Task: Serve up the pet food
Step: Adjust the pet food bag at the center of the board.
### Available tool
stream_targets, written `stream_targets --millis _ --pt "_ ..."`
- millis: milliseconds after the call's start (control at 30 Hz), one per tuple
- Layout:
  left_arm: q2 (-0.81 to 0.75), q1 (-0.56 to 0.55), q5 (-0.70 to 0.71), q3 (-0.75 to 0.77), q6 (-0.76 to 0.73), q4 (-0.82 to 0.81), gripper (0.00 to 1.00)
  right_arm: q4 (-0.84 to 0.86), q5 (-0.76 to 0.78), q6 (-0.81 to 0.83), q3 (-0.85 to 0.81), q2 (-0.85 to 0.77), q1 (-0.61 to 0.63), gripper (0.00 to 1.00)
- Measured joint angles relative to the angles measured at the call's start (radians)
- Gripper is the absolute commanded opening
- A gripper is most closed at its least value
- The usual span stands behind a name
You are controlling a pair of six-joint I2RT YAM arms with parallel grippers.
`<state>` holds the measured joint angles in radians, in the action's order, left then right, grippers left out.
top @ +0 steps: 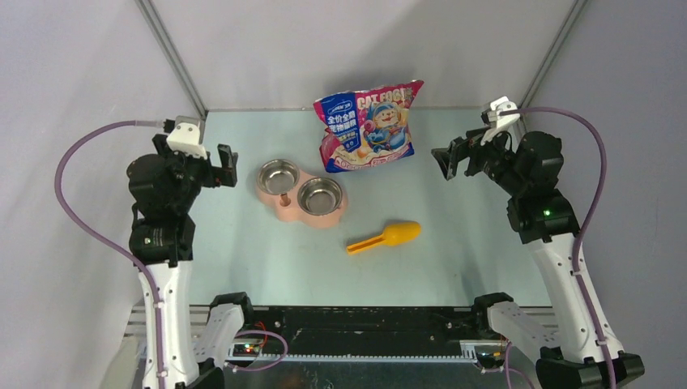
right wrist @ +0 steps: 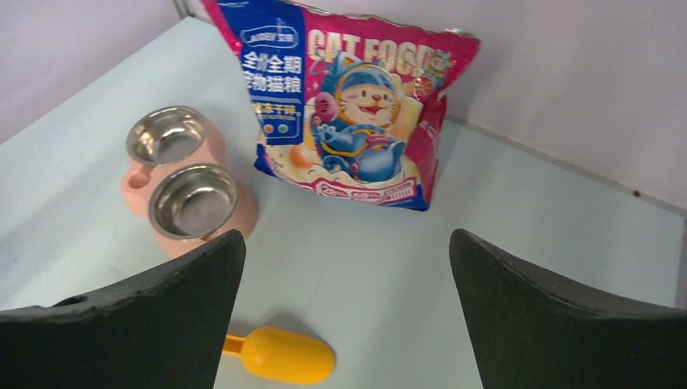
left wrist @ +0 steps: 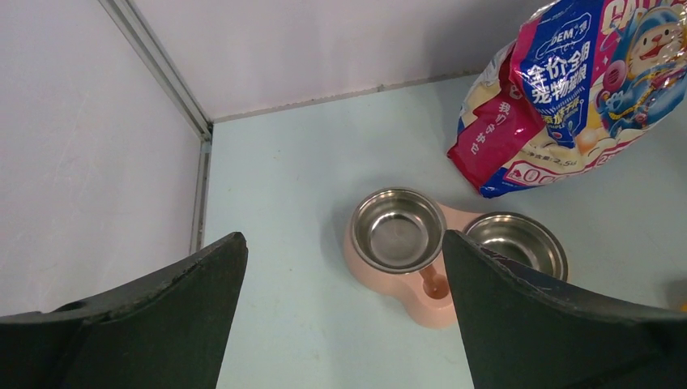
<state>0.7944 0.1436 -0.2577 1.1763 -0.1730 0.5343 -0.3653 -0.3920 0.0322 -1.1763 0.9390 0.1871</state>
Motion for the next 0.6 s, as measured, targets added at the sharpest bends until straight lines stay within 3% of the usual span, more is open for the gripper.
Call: stream_targets --millis 300,600 --pt "0.161 -0.014 -0.021 0.077 0.039 -0.032 0.98 0.066 0.093 -0.025 0.045 0.015 0.0 1.0" --pt "0.372 -0.191 0.024 0.209 0.068 -0.054 0.98 0.108 0.122 -0.04 0.08 0.064 0.0 1.0"
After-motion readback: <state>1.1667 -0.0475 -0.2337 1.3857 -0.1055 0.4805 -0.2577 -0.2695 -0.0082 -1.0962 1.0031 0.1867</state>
